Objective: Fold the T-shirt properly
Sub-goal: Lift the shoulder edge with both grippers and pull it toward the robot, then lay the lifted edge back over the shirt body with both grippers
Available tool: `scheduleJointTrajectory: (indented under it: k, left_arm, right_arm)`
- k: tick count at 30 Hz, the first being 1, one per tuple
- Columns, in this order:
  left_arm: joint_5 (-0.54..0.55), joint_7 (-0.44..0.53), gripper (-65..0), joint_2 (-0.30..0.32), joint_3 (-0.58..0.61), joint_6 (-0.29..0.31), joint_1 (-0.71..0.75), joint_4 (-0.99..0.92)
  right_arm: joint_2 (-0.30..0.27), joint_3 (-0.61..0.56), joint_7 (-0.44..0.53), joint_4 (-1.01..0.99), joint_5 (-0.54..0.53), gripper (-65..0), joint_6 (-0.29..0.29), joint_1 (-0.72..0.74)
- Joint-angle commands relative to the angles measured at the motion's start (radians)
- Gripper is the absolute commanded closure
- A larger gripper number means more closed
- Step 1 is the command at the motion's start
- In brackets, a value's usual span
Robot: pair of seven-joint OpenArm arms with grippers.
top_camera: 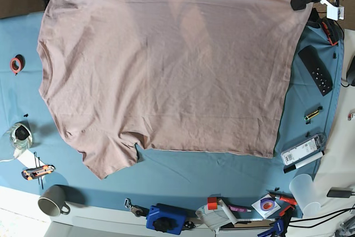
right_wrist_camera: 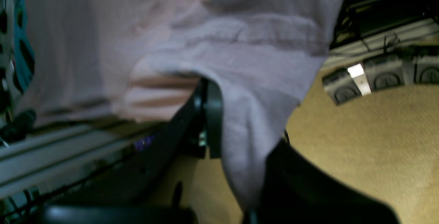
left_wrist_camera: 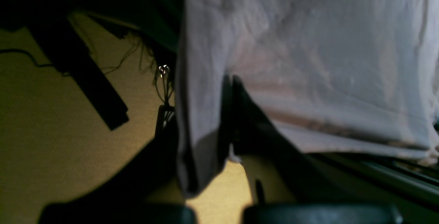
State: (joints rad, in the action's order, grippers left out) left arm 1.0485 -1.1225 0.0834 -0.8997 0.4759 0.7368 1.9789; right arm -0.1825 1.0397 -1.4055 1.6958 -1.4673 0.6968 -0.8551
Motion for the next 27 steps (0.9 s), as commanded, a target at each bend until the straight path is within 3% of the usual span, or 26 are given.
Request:
scheduleJointTrajectory:
  k: [1, 13, 20, 27]
  left_arm:
    - [0.007, 0.023, 0.0, 0.014, -0.012, -0.003, 0.011, 0.016]
    - [-0.012, 0.038, 0.0, 0.014, 0.006, -0.004, -0.085, 0.016]
    - [-0.231, 0.179, 0.0, 0.019, 0.201, -0.059, -0.157, 0.016]
    - [-0.341, 0.186, 0.0, 0.02, 0.222, -0.087, -0.262, 0.016]
  right_arm:
    - [-0.017, 0.018, 0.026, 0.013, -0.016, 0.0, 0.001, 0.002]
    - [-0.023, 0.004, 0.099, 0.012, 0.129, 0.0, 0.001, 0.154]
    - [-0.084, -0.048, 0.159, 0.012, 0.23, 0.0, 0.001, 0.244]
    - [-0.106, -0.134, 0.23, 0.012, 0.325, 0.0, 0.001, 0.335]
